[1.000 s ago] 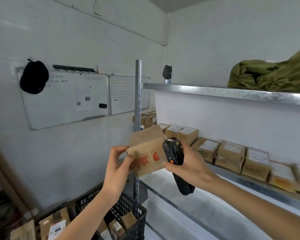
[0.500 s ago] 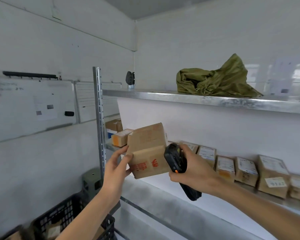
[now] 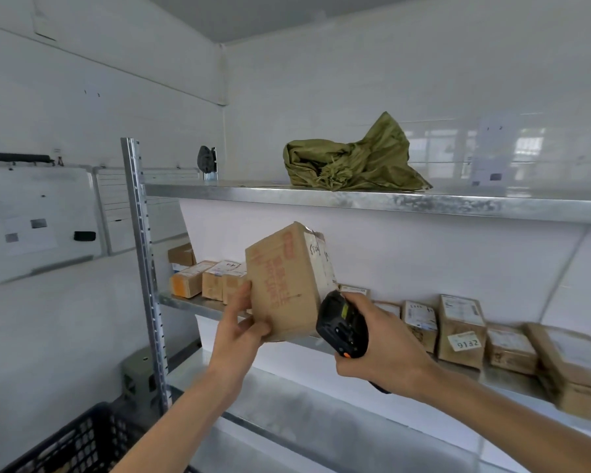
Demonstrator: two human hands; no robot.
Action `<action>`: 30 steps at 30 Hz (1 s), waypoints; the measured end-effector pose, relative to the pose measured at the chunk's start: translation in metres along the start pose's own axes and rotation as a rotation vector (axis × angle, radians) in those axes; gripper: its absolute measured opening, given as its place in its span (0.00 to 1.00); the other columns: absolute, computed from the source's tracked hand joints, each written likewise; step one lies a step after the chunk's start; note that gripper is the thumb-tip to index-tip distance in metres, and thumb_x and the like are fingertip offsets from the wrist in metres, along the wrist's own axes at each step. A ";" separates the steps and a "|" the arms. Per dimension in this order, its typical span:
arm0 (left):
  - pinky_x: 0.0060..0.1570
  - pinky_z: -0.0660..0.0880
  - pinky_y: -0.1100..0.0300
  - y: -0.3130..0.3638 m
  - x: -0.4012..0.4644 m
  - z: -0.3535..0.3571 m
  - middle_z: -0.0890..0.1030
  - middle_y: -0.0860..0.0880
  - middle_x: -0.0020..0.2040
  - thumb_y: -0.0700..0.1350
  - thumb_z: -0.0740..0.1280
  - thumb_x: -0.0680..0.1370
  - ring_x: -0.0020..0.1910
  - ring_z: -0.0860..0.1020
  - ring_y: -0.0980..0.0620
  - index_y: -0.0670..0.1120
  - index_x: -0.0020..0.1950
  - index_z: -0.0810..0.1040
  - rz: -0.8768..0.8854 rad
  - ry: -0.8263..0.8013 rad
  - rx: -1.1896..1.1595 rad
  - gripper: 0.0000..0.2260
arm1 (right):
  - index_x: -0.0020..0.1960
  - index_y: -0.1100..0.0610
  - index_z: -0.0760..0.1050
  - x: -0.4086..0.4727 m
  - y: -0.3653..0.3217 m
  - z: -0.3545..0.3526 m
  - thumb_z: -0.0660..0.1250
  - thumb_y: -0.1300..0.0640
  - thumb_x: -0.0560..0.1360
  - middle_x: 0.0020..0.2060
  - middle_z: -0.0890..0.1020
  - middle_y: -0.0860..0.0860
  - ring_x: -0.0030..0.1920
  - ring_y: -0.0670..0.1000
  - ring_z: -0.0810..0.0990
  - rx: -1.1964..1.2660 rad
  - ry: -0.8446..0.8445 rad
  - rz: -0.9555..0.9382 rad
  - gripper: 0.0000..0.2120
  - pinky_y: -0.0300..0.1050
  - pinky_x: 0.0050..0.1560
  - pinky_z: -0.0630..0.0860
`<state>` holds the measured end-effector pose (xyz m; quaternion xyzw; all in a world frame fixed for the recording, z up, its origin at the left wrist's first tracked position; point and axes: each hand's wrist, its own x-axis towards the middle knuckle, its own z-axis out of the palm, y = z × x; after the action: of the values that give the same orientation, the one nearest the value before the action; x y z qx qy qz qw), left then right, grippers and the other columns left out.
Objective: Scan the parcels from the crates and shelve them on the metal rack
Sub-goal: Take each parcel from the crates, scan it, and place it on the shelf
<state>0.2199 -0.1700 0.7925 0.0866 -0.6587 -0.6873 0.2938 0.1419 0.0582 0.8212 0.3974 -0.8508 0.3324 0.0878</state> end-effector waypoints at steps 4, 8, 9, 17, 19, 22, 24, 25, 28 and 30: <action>0.57 0.78 0.54 0.001 -0.009 0.027 0.78 0.55 0.61 0.45 0.71 0.80 0.57 0.81 0.53 0.60 0.72 0.69 -0.038 0.005 -0.038 0.23 | 0.76 0.35 0.57 -0.009 0.007 -0.012 0.74 0.43 0.60 0.57 0.78 0.36 0.52 0.45 0.80 -0.081 0.005 -0.028 0.48 0.40 0.44 0.80; 0.51 0.76 0.61 0.006 -0.017 0.048 0.79 0.61 0.59 0.60 0.74 0.70 0.54 0.81 0.60 0.61 0.68 0.73 -0.032 0.006 -0.066 0.27 | 0.80 0.37 0.50 -0.024 0.012 -0.022 0.74 0.44 0.63 0.68 0.73 0.35 0.60 0.44 0.77 -0.171 -0.010 -0.075 0.52 0.38 0.53 0.77; 0.52 0.76 0.60 0.006 -0.019 0.052 0.79 0.59 0.60 0.63 0.75 0.68 0.55 0.81 0.59 0.61 0.68 0.73 -0.025 0.014 -0.060 0.29 | 0.80 0.37 0.50 -0.027 0.014 -0.024 0.74 0.44 0.63 0.70 0.72 0.35 0.60 0.44 0.77 -0.181 -0.016 -0.083 0.52 0.35 0.52 0.76; 0.53 0.73 0.65 0.004 -0.023 0.071 0.79 0.55 0.62 0.59 0.78 0.66 0.59 0.77 0.59 0.54 0.69 0.69 -0.043 -0.001 -0.018 0.35 | 0.77 0.33 0.46 -0.038 0.025 -0.038 0.72 0.44 0.64 0.77 0.63 0.32 0.63 0.45 0.76 -0.253 -0.009 -0.122 0.50 0.35 0.52 0.78; 0.46 0.70 0.70 0.003 -0.020 0.074 0.79 0.55 0.60 0.54 0.80 0.68 0.56 0.77 0.62 0.53 0.69 0.69 -0.046 -0.013 0.004 0.34 | 0.77 0.33 0.46 -0.037 0.026 -0.040 0.73 0.45 0.64 0.77 0.63 0.33 0.63 0.44 0.76 -0.258 -0.009 -0.123 0.51 0.39 0.53 0.79; 0.42 0.71 0.71 0.000 -0.014 0.075 0.80 0.54 0.59 0.49 0.80 0.70 0.54 0.77 0.63 0.51 0.69 0.69 -0.065 -0.039 0.008 0.32 | 0.79 0.36 0.48 -0.032 0.027 -0.040 0.73 0.45 0.63 0.77 0.64 0.34 0.62 0.44 0.77 -0.283 -0.008 -0.117 0.51 0.41 0.52 0.80; 0.43 0.73 0.71 -0.001 -0.008 0.074 0.79 0.54 0.59 0.48 0.80 0.70 0.55 0.78 0.63 0.51 0.68 0.68 -0.058 -0.054 -0.020 0.32 | 0.79 0.36 0.49 -0.028 0.028 -0.039 0.73 0.45 0.63 0.77 0.65 0.34 0.61 0.44 0.77 -0.299 -0.016 -0.113 0.51 0.43 0.50 0.81; 0.48 0.75 0.69 -0.001 -0.005 0.073 0.79 0.54 0.59 0.50 0.80 0.68 0.56 0.78 0.62 0.51 0.69 0.68 -0.050 -0.056 -0.039 0.34 | 0.79 0.36 0.48 -0.027 0.029 -0.038 0.73 0.45 0.63 0.77 0.64 0.34 0.61 0.44 0.77 -0.314 -0.027 -0.116 0.51 0.42 0.50 0.81; 0.63 0.77 0.53 -0.003 0.004 0.069 0.79 0.54 0.60 0.57 0.80 0.61 0.58 0.78 0.59 0.52 0.68 0.67 -0.058 -0.068 -0.044 0.40 | 0.78 0.35 0.49 -0.024 0.028 -0.033 0.72 0.44 0.64 0.78 0.62 0.34 0.62 0.44 0.76 -0.359 -0.050 -0.128 0.49 0.40 0.49 0.80; 0.64 0.77 0.50 -0.006 0.011 0.065 0.80 0.53 0.60 0.56 0.81 0.61 0.58 0.79 0.58 0.52 0.67 0.68 -0.065 -0.072 -0.017 0.39 | 0.78 0.36 0.49 -0.023 0.027 -0.033 0.73 0.44 0.65 0.75 0.66 0.34 0.61 0.43 0.76 -0.367 -0.052 -0.118 0.49 0.37 0.49 0.79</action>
<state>0.1762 -0.1203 0.7976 0.0808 -0.6598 -0.7048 0.2480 0.1336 0.1056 0.8232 0.4322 -0.8744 0.1554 0.1564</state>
